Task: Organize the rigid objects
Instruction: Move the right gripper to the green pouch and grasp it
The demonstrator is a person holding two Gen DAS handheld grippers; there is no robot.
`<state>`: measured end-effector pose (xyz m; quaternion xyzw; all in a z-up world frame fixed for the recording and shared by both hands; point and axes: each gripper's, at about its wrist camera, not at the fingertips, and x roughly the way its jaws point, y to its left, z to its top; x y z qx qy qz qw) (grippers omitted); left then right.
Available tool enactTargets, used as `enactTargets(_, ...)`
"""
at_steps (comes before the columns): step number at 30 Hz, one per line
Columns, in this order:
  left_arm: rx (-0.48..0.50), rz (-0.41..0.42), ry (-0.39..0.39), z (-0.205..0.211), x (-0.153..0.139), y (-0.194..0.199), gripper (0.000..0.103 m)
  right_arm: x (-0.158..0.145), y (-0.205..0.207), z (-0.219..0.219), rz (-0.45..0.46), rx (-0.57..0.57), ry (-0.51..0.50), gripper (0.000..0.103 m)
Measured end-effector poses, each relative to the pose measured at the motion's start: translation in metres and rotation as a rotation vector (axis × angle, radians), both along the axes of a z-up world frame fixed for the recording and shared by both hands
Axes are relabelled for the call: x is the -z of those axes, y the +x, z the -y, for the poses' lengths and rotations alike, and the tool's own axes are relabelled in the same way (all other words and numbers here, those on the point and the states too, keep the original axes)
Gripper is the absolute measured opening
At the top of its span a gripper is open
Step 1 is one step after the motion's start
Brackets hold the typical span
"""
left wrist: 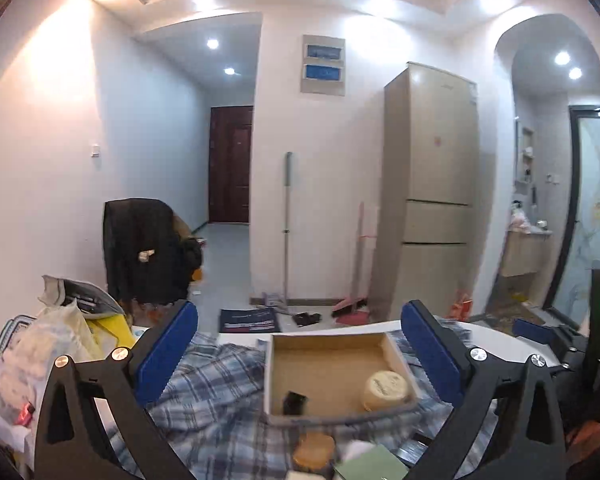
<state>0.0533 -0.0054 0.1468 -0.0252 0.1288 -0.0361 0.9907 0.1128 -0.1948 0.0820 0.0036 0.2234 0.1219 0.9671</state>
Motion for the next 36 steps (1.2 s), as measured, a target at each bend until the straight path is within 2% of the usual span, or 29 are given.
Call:
enactTargets(7,-0.048,0.077,0.025,0.015,0.009,-0.044,0.103,-0.005,-0.030,-0.002,0.031,-0.005,0.056,0.102)
enactTargets(11,-0.028,0.043,-0.025,0.005,0.030,-0.040,0.103,0.001,-0.034,-0.004,0.026,-0.002,0.079,0.102)
enactTargets(16,-0.041,0.034,0.002,-0.001,0.058,-0.034,0.103,0.023,-0.032,-0.018,-0.010,-0.023,0.061,0.102)
enactTargets(21,-0.079,0.058,-0.019,-0.013,0.084,-0.032,0.103,0.056,-0.025,-0.035,-0.101,-0.073,0.044,0.102)
enactTargets(27,-0.121,0.042,-0.057,-0.027,0.110,-0.023,0.103,0.107,-0.004,-0.059,-0.276,-0.136,-0.001,0.102)
enactTargets(30,-0.164,0.041,-0.043,-0.026,0.120,-0.019,0.103,0.128,0.002,-0.067,-0.363,-0.163,-0.006,0.102)
enactTargets(36,-0.172,-0.015,-0.046,-0.027,0.129,-0.010,0.103,0.144,0.000,-0.079,-0.392,-0.168,-0.083,0.098)
